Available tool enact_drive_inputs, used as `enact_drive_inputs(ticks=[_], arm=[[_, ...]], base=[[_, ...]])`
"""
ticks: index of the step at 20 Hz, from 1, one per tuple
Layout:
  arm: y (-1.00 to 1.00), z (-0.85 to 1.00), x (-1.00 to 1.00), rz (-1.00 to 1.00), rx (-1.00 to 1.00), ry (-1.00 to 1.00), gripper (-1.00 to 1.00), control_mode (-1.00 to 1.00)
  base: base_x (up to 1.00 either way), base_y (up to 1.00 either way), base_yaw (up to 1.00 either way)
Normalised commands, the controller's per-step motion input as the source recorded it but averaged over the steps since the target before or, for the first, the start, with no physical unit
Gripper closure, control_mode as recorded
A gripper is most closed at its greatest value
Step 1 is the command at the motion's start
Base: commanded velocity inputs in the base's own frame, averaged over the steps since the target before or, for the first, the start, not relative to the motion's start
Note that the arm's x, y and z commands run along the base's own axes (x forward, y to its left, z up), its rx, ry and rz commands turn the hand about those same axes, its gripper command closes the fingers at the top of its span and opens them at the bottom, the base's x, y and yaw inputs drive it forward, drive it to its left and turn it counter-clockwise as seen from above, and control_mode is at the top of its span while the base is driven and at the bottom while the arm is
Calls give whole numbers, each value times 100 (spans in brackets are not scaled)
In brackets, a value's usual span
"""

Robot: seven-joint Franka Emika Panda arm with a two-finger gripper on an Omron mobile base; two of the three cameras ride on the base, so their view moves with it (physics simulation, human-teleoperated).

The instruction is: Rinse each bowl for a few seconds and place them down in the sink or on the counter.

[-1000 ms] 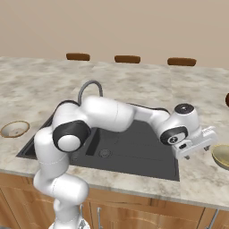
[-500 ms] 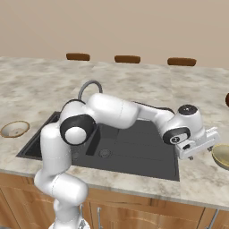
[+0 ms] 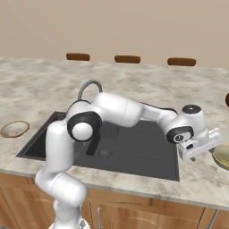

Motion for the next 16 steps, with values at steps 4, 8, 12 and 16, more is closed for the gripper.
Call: enact_drive_inputs(ticks=[4, 8, 12, 16], arm=[[0, -14, 5, 0, 0, 5, -100, -100], [-8, -7, 16, 0, 0, 4, -100, -100], [-19, -6, 16, 1, 1, 4, -100, -100], [-23, -5, 16, 2, 2, 4, -100, -100]], base=[[0, 0, 0], [0, 0, 0], [0, 0, 0], [0, 0, 0]])
